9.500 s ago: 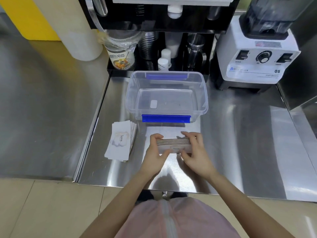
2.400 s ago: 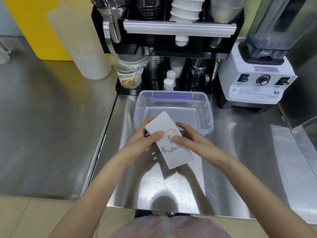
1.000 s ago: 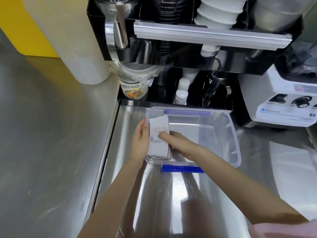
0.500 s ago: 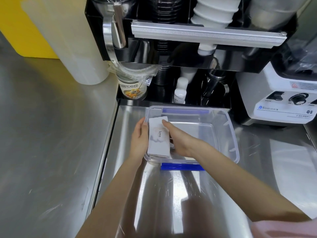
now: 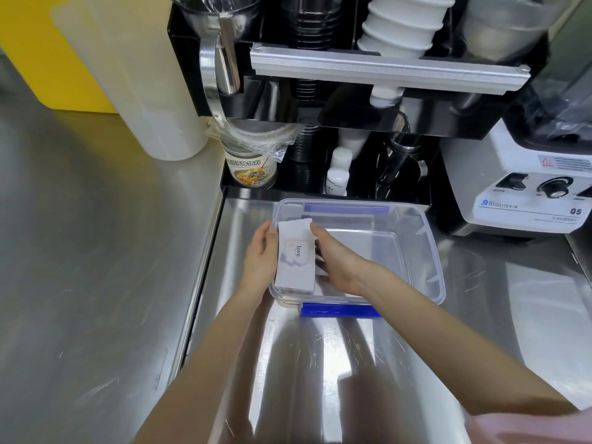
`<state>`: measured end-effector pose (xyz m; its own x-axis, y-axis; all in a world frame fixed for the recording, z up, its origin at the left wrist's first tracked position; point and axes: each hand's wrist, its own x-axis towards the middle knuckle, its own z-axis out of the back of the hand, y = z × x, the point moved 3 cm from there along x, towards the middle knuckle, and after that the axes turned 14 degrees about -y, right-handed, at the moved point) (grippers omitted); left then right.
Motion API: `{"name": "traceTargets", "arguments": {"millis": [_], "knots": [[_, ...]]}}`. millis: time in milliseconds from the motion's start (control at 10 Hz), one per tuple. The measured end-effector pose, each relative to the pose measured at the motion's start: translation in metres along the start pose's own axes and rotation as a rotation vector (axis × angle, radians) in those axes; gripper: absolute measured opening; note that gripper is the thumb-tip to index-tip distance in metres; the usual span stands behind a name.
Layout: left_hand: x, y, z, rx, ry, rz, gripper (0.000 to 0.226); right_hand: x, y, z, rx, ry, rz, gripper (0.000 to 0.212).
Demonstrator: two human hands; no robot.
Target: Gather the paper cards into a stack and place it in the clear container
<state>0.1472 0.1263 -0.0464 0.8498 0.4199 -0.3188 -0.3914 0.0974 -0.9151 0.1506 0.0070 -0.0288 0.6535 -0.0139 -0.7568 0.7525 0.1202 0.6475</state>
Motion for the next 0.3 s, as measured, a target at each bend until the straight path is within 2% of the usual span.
{"name": "traceTargets", "arguments": {"millis": [200, 300], "knots": [[0.0, -0.023, 0.015, 0.441, 0.065, -0.3, 0.052, -0.023, 0.01, 0.031, -0.567, -0.094, 0.296, 0.07], [-0.009, -0.046, 0.019, 0.833, 0.049, -0.566, 0.065, -0.038, 0.019, 0.046, -0.886, -0.24, 0.51, 0.072]]}}
